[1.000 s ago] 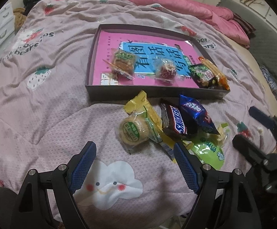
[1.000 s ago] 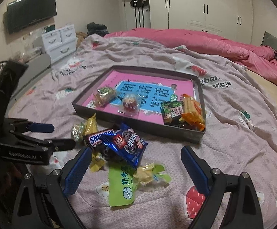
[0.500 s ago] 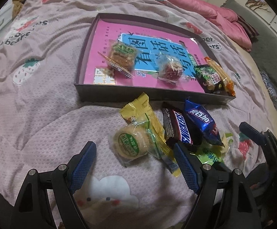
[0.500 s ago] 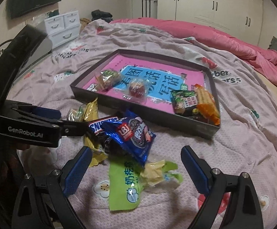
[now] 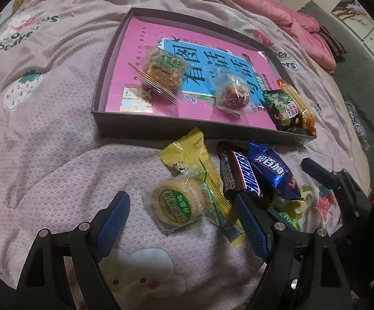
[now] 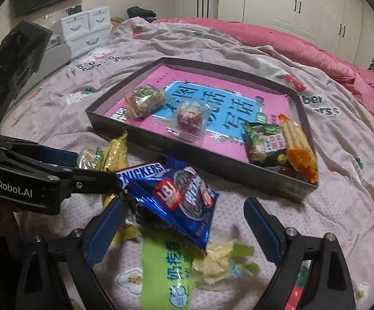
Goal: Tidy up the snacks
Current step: 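Move right tool onto the blue Oreo packet while left approaches the round green-label pastry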
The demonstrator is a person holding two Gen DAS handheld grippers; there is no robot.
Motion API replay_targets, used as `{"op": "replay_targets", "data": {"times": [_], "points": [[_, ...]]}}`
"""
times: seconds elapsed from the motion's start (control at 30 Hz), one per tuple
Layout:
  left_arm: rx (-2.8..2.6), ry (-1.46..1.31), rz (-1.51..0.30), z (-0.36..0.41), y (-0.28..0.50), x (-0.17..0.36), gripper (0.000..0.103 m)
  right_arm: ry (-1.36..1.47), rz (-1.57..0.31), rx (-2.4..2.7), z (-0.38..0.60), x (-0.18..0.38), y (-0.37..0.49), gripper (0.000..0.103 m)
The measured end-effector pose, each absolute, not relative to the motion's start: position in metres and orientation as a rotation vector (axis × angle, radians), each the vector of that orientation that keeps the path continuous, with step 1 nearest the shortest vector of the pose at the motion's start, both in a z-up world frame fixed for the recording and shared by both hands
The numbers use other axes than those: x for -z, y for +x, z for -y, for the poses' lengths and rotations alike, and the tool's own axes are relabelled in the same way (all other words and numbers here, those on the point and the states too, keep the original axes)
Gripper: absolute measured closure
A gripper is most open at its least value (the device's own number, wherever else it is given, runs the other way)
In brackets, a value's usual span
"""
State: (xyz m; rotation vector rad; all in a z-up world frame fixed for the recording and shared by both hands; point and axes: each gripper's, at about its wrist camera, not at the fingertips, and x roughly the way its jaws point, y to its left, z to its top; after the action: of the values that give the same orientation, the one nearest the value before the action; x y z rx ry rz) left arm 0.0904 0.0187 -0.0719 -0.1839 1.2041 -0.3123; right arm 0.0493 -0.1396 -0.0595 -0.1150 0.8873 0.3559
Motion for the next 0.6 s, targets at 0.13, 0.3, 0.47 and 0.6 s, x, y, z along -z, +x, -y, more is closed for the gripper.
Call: {"op": "replay_targets", "data": {"times": [0.13, 0.3, 0.47, 0.6], "points": [[0.319, -0.186, -1.202, -0.018, 0.091, 0.073, 0.019, -0.125, -0.883, -0.393, 0.133, 0.062, 0.053, 0.021], [0.318, -0.197, -1.193, -0.020, 0.092, 0.073, 0.019, -0.123, -0.864, -0.428, 0.126, 0.061, 0.053, 0.030], [0.319, -0.198, -1.195, -0.021, 0.092, 0.072, 0.019, -0.151, -0.867, -0.433, 0.121, 0.061, 0.050, 0.031], [0.322, -0.189, -1.186, -0.020, 0.091, 0.070, 0.019, -0.150, -0.872, -0.422, 0.121, 0.065, 0.054, 0.030]]}}
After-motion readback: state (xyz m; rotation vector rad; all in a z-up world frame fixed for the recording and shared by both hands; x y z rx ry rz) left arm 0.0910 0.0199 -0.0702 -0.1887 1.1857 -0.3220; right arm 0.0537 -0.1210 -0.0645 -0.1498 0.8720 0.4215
